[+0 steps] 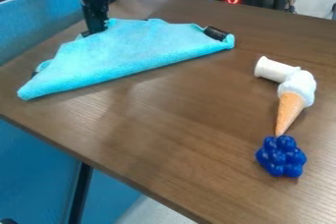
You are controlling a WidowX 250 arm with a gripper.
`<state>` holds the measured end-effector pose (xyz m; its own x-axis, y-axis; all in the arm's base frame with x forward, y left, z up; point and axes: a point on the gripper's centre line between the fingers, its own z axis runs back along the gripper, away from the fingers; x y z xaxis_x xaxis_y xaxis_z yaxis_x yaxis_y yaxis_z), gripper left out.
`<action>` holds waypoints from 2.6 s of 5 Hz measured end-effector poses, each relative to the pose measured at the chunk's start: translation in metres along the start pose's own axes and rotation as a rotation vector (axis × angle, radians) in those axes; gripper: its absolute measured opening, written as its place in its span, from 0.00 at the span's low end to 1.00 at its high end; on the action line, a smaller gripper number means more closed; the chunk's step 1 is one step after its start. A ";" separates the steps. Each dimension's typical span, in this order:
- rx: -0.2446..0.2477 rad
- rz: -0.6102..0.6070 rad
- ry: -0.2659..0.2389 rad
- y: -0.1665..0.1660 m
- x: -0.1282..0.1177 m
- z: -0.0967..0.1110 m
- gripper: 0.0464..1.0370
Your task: Unfold the cloth from top left to bottom right
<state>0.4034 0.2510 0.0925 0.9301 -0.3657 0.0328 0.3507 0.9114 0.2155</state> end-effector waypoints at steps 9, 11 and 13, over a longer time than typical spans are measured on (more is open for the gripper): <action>-0.013 -0.206 -0.139 -0.103 0.001 0.073 0.01; -0.013 -0.272 -0.175 -0.132 -0.021 0.088 0.01; 0.002 -0.354 -0.210 -0.168 -0.037 0.096 0.01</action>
<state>0.2994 0.0934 0.1483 0.7097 -0.6872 0.1549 0.6445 0.7222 0.2510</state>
